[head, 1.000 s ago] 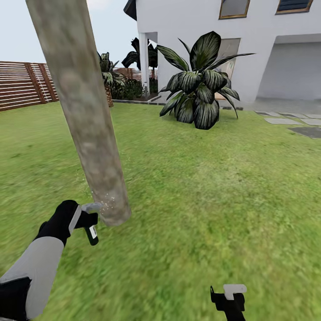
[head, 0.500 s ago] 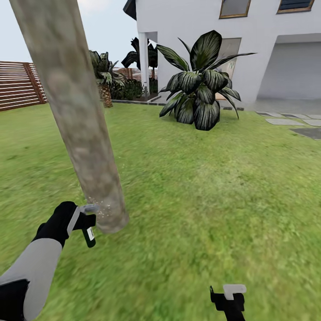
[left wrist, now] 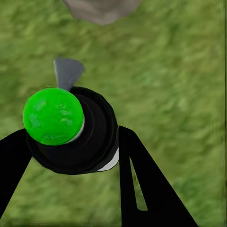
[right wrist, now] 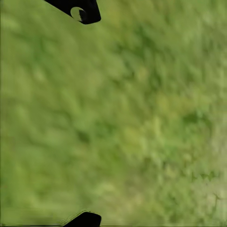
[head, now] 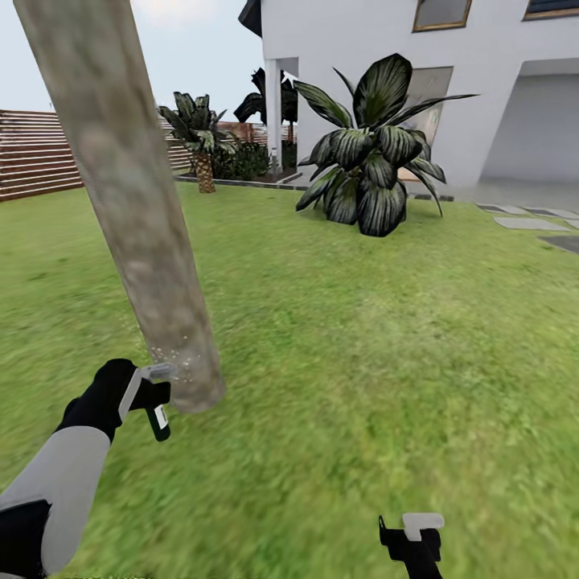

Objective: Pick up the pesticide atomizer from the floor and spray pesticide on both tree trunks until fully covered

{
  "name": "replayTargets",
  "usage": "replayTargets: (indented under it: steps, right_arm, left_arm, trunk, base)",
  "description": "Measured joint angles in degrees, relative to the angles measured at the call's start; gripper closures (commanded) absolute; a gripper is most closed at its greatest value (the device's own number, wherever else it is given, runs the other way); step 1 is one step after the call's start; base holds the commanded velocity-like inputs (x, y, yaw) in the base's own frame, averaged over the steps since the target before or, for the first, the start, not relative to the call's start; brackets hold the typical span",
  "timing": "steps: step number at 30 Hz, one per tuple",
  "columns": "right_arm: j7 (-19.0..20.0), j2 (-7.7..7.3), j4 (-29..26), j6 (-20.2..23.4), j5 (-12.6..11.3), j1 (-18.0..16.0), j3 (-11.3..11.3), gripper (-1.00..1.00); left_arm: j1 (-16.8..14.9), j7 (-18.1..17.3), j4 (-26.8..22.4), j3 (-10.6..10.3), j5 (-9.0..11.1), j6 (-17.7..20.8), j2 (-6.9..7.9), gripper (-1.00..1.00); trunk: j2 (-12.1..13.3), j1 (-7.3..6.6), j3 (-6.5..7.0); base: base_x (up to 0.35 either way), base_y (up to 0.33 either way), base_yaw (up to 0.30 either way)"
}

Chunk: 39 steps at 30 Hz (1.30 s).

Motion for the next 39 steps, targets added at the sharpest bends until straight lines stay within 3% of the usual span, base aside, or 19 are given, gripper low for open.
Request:
replayTargets:
  steps: [15, 21, 26, 39]
  right_arm:
    - [-0.01, 0.0, -0.01, 0.0, 0.0, 0.01, 0.0, -1.0]
    - [0.01, 0.01, 0.01, 0.0, 0.0, -0.01, 0.0, -1.0]
    - [0.01, 0.03, 0.01, 0.0, 0.0, -0.01, 0.0, -1.0]
    - [-0.06, 0.0, -0.01, 0.0, 0.0, 0.01, 0.0, -1.0]
  left_arm:
    - [-0.07, 0.04, -0.08, -0.05, -0.04, 0.26, 0.01, 1.0]
    - [0.07, 0.11, -0.07, -0.05, -0.12, 0.26, 0.14, 1.0]
    - [0.73, 0.12, -0.02, -0.08, -0.19, 0.18, 2.74, 1.0]
    - [1.09, 0.55, 0.24, -0.13, -0.15, -0.27, 3.31, 1.0]
  trunk:
    - [0.0, -0.01, 0.0]
    - [0.0, -0.01, 0.0]
    - [0.0, -0.01, 0.0]
    - [0.0, -0.01, 0.0]
  base:
    - [0.148, -0.259, 0.011]
    - [0.163, -0.251, 0.237]
    - [0.148, -0.251, 0.273]
    - [0.143, -0.248, 0.103]
